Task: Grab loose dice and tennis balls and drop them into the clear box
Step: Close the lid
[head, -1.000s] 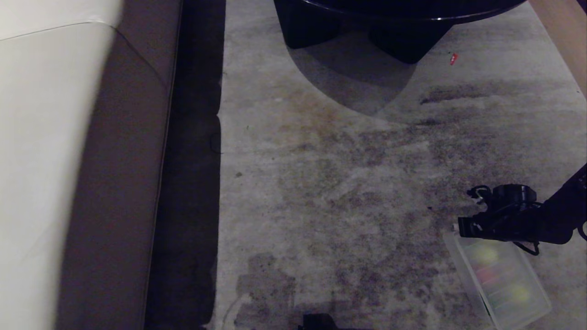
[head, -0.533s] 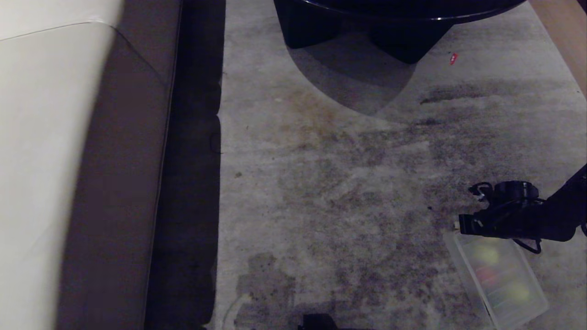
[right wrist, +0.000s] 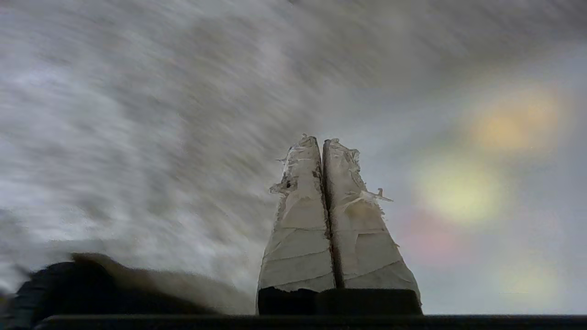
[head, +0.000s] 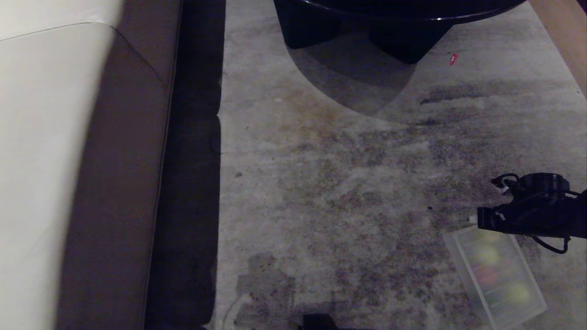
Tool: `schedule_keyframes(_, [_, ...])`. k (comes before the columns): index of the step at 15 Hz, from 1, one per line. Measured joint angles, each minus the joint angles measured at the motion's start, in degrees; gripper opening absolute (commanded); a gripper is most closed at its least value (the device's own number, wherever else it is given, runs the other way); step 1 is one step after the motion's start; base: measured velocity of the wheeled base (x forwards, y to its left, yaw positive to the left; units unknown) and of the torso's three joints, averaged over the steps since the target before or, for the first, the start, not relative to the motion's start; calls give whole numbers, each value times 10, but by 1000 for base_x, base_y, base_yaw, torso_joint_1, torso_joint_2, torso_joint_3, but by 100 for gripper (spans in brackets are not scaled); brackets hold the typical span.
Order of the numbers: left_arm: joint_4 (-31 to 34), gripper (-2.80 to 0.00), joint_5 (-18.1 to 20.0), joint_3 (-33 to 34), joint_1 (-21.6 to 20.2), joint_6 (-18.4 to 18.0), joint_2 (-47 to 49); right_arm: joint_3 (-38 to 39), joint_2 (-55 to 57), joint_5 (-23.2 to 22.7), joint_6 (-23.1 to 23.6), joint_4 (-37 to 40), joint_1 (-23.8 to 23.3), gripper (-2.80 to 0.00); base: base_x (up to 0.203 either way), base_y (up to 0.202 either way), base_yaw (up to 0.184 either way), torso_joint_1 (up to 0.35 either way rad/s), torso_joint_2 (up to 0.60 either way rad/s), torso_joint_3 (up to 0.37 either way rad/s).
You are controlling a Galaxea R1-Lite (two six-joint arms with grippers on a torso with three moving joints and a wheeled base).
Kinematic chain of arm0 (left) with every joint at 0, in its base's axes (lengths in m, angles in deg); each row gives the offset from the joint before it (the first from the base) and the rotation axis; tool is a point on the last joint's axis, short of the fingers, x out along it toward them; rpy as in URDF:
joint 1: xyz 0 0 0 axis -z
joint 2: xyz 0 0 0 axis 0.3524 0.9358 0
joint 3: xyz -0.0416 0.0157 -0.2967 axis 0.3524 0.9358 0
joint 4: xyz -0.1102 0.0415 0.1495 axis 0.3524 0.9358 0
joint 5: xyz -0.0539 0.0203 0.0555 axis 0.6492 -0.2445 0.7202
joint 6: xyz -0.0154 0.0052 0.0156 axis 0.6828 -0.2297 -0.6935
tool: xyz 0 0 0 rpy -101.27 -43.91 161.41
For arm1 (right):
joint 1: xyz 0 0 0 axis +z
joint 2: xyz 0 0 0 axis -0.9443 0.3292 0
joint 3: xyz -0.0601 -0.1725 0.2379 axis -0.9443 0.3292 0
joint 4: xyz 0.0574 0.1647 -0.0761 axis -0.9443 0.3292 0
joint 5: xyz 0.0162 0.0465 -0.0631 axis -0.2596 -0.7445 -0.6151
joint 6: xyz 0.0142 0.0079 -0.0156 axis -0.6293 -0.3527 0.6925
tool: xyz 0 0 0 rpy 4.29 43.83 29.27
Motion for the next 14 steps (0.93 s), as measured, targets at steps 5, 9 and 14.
schedule_keyframes(5, [0, -280, 0, 0, 0, 0, 0, 49, -25, 39, 32, 18, -23, -280, 0, 0, 0, 0, 0, 0])
schedule_keyframes(9, [0, -280, 0, 0, 0, 0, 0, 50, -22, 7, 32, 90, -8, -280, 0, 0, 0, 0, 0, 0])
schedule_keyframes(14, [0, -280, 0, 0, 0, 0, 0, 29, 26, 7, 32, 95, 3, -280, 0, 0, 0, 0, 0, 0])
